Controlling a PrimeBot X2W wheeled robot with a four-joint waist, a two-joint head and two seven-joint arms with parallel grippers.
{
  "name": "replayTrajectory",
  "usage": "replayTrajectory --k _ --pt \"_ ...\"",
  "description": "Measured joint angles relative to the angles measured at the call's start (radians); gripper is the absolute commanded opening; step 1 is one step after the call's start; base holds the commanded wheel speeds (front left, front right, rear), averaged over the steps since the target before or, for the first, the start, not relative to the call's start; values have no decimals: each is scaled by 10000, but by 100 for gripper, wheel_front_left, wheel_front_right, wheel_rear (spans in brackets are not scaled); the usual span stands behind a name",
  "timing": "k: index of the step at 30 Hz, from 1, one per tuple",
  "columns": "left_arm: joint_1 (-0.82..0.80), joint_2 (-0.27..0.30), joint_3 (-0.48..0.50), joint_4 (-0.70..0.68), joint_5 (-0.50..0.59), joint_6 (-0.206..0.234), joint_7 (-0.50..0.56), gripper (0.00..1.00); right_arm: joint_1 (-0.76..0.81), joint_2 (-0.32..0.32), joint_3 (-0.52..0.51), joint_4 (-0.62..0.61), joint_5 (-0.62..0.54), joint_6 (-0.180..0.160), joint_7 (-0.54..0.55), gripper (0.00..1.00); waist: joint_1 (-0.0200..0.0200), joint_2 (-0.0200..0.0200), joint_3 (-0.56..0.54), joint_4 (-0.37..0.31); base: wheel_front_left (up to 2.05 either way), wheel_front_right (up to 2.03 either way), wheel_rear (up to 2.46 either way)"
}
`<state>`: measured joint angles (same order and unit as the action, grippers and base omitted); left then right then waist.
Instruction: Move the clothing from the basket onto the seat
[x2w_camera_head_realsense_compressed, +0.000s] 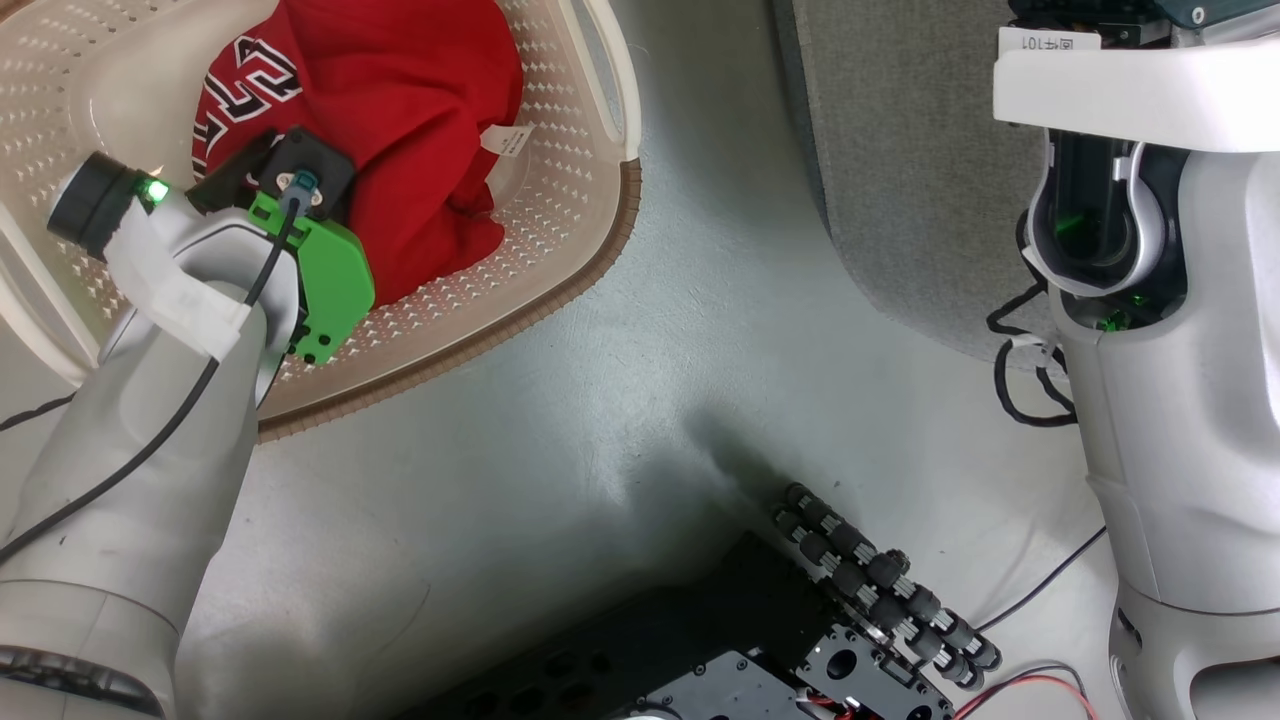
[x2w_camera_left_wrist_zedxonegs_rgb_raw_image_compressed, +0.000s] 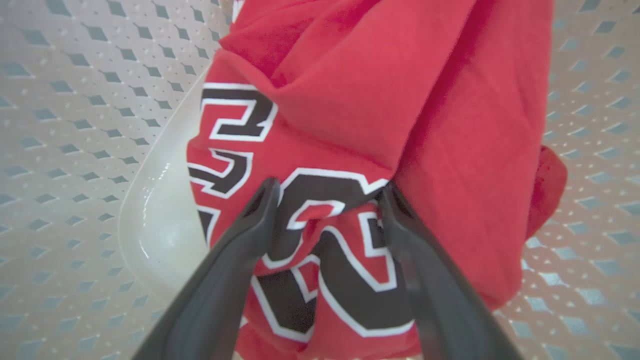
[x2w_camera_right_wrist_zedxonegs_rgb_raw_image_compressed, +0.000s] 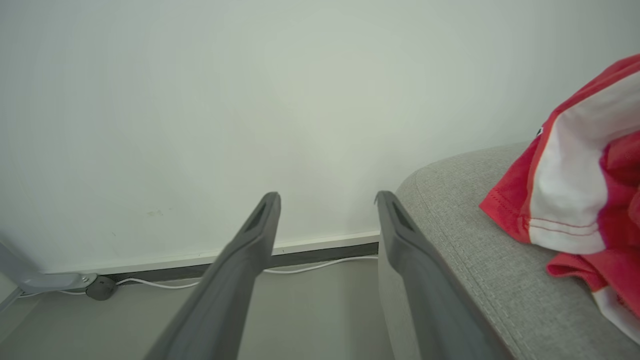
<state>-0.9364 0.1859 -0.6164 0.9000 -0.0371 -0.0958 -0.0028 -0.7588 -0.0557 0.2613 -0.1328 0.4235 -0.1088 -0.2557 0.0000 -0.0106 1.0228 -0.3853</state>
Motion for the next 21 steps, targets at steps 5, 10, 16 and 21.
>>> replayTrajectory --k 5,10,16,21 --pt "-174 -56 31 77 -6 169 -169 0 7 0 38 -2 0 0 0 100 0 0 7 10 0 0 0" --pt "-200 -136 121 96 -38 169 -349 0 7 0 50 -2 0 -4 0 100 0 0 -18 -1 0 0 0" --pt "-226 -186 303 109 -232 178 -767 0 12 15 173 134 144 -50 0 100 0 0 -157 -69 0 0 0" --pt "-147 -564 378 105 -637 178 -1198 0 249 17 65 587 50 -46 -2 100 0 0 -584 21 0 0 0"
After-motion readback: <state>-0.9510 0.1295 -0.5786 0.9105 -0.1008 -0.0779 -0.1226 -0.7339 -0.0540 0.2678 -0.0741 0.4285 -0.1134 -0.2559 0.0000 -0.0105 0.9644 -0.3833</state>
